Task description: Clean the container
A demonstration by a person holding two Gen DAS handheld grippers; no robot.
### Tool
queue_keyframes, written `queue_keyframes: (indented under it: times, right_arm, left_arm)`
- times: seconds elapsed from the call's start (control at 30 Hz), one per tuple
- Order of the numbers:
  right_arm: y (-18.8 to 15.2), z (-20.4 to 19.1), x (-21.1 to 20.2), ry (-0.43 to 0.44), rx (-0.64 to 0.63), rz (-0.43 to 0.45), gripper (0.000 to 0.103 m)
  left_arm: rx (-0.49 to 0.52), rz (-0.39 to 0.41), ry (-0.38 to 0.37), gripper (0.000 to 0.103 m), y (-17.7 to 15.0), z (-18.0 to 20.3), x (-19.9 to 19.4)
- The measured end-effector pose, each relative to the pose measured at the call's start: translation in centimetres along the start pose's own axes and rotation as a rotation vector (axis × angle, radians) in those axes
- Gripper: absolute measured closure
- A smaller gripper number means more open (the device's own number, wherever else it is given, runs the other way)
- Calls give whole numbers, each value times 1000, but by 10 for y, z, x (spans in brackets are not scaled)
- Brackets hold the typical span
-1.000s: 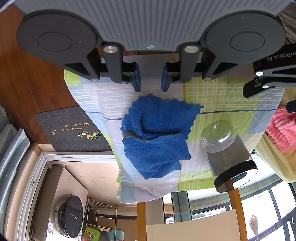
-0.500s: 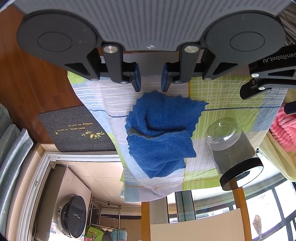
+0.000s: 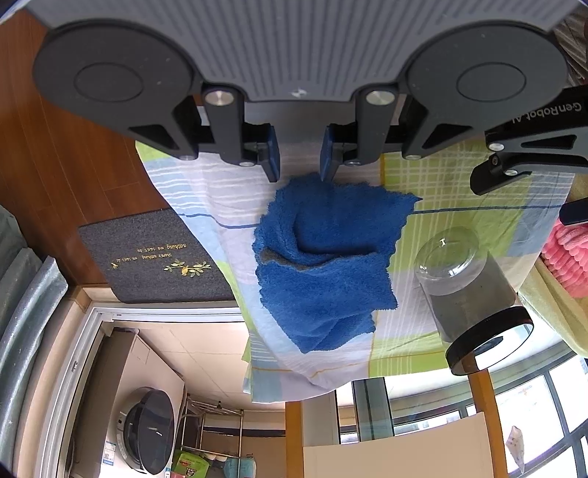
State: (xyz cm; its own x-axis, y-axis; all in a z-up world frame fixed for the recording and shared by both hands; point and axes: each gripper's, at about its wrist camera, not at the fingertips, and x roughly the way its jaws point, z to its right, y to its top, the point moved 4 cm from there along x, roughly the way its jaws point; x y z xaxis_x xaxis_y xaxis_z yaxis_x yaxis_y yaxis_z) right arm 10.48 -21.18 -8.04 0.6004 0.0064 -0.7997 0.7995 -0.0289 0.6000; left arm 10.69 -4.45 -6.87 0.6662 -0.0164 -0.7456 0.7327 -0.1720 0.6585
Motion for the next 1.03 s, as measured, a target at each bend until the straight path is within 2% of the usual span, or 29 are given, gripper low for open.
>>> queue_keyframes:
  times: [0.7, 1.03]
  right_arm:
    - [9, -11, 7, 13, -18, -2, 83]
    - [12, -10, 8, 12, -16, 4, 83]
  left_arm:
    - [-25, -15, 1, 1, 3, -9, 11]
    - [-38, 14, -15, 1, 6, -10, 8]
